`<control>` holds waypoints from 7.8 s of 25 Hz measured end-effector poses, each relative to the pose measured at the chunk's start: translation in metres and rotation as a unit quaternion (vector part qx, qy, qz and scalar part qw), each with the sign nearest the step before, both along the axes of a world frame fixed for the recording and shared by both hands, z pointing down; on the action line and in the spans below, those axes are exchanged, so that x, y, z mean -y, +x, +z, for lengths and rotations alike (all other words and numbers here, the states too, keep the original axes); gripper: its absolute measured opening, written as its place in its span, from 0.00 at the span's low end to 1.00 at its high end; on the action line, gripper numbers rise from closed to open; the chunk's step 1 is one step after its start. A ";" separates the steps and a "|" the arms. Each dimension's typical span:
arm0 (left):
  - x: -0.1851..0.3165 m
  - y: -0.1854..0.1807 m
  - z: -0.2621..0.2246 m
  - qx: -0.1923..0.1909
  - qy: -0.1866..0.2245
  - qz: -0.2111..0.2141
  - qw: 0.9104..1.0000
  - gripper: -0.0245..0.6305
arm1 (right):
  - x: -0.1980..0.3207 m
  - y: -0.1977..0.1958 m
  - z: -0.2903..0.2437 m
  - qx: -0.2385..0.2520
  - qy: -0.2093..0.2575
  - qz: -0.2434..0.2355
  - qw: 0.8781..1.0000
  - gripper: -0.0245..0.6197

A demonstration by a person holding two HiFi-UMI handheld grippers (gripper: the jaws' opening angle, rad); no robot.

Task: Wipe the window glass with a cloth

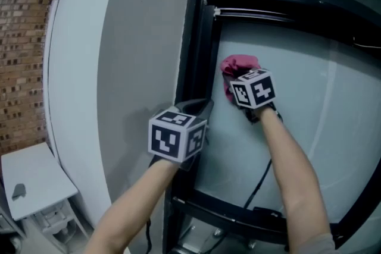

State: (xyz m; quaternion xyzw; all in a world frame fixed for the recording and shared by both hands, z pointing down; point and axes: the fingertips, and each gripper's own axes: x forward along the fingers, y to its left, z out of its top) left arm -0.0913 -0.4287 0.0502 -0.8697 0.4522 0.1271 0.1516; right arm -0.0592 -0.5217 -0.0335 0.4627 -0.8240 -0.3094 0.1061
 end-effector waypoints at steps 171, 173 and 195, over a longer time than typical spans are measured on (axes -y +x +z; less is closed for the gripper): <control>0.010 0.089 0.180 0.032 -0.133 0.093 0.986 0.04 | -0.045 0.133 0.148 0.062 -0.040 0.103 0.992 0.06; 0.007 0.108 0.177 0.036 -0.130 0.110 0.985 0.05 | -0.055 0.160 0.137 0.073 -0.028 0.116 0.990 0.06; -0.066 0.331 0.163 0.081 -0.102 0.259 0.957 0.05 | -0.181 0.450 0.123 0.207 0.037 0.256 0.943 0.06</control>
